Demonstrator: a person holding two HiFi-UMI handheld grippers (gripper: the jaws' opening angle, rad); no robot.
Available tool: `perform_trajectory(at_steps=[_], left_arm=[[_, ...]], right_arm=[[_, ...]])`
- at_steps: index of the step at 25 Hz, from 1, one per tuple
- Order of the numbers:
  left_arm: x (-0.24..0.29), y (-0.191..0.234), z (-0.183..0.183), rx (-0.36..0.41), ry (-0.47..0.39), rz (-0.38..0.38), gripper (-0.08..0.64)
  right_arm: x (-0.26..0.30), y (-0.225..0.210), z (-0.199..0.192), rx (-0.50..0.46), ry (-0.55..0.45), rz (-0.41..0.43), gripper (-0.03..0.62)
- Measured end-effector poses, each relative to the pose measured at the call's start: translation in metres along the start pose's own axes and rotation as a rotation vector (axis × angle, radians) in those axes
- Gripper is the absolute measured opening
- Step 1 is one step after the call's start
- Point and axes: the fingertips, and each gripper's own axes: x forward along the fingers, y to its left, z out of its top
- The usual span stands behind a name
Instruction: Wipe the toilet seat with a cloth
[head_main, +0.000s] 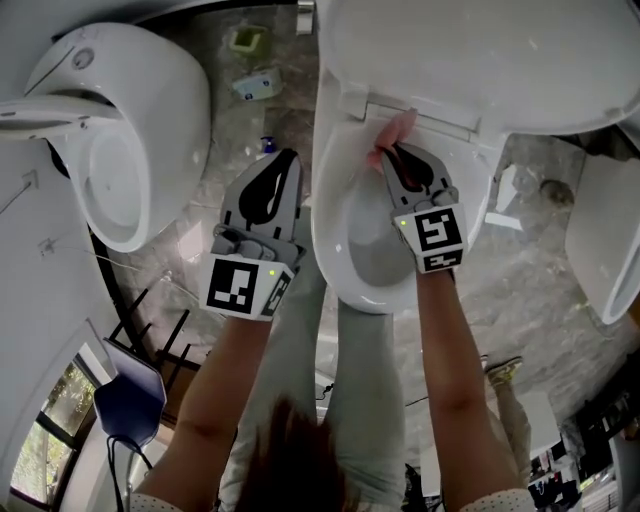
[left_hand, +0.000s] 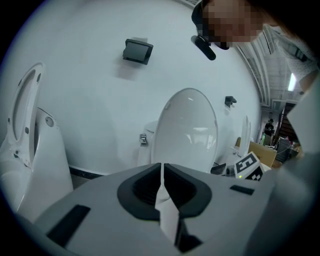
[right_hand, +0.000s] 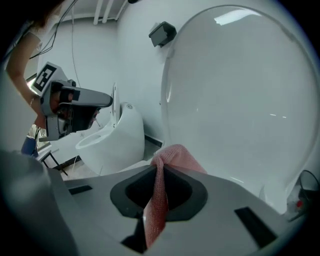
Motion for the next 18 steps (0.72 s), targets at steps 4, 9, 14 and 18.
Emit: perform_trajectory(at_steps=[4,9,14,18], left_arm=[[0.002,0.001,-0.013,-0.001,0.037,0.004,0.021],[0.0,-0.001,-0.02,-0.008,0.053,-0.003,0.021],[0.001,-0.005,-0.025,-0.017,0.068,-0.012,0.02],[0.002,-0.007,-0.024,-0.021,0.069,-0.02,0.02]], right_arm=[[0.02,0.002,-0.014,-0.02,0.053,-0.001,0.052],[0.038,0.0,-0.017,-0.061,0.097,-0.029,0.049],[0.041,-0.001,-0.017,-0.101,0.096,-0.016,0.038],[0.042,-0.001,-0.016,-0.119,0.114,0.033,0.035]])
